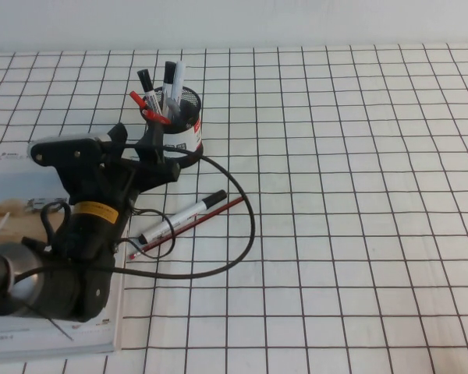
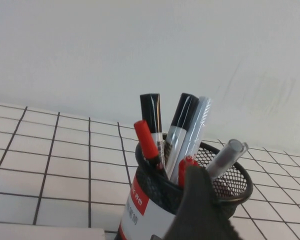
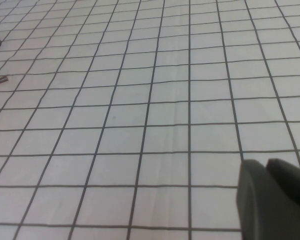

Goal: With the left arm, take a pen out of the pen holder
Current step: 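Take a marker out of the pen holder and lay it on the table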

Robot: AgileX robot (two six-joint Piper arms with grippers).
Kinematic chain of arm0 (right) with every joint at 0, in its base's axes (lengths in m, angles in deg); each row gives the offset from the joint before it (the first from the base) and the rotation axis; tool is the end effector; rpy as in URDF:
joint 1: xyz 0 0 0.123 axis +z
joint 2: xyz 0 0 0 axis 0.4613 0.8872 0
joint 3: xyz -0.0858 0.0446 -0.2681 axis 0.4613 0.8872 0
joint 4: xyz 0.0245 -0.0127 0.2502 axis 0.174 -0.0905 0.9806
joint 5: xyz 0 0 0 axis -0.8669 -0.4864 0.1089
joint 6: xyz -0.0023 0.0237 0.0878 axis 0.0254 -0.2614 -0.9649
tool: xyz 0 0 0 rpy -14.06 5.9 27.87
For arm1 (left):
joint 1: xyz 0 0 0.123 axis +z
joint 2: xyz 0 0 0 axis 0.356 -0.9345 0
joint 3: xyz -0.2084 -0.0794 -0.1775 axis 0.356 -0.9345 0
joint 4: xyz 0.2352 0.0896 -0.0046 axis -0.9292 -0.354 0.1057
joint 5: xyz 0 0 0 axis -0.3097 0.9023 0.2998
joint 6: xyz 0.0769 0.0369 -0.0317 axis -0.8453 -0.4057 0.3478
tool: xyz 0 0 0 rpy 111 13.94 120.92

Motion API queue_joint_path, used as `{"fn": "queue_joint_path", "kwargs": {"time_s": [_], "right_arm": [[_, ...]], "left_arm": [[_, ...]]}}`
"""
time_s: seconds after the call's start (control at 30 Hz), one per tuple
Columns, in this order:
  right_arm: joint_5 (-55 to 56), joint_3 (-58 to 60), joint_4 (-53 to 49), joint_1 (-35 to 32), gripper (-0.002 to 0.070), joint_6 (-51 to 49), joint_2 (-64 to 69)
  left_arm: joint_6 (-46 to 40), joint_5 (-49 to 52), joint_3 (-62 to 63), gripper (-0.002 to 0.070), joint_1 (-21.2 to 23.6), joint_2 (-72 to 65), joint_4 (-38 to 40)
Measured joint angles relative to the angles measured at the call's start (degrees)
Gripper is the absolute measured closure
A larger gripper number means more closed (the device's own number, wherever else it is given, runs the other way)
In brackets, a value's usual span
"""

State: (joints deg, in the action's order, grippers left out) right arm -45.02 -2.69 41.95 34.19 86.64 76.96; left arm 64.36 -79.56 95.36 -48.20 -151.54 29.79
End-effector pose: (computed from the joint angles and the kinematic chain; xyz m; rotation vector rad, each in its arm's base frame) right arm 0.0512 0.0109 0.1713 0.0095 1.8750 0.2448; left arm 0.3073 -0.1394 0.1764 0.0372 1.5544 -0.4131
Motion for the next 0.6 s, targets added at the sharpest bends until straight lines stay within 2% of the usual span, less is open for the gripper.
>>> {"fn": "queue_joint_path", "kwargs": {"time_s": [0.23,0.43,0.6], "right_arm": [[0.00,0.00,0.00,0.00,0.0691,0.00,0.00],[0.00,0.00,0.00,0.00,0.0691,0.00,0.00],[0.00,0.00,0.00,0.00,0.0691,0.00,0.00]], "left_arm": [[0.22,-0.09,4.31,0.0267,0.00,-3.92,0.24],[0.22,-0.46,7.61,0.0267,0.00,-5.38,4.69],[0.22,-0.58,9.57,0.0267,0.00,-6.35,5.12]]}}
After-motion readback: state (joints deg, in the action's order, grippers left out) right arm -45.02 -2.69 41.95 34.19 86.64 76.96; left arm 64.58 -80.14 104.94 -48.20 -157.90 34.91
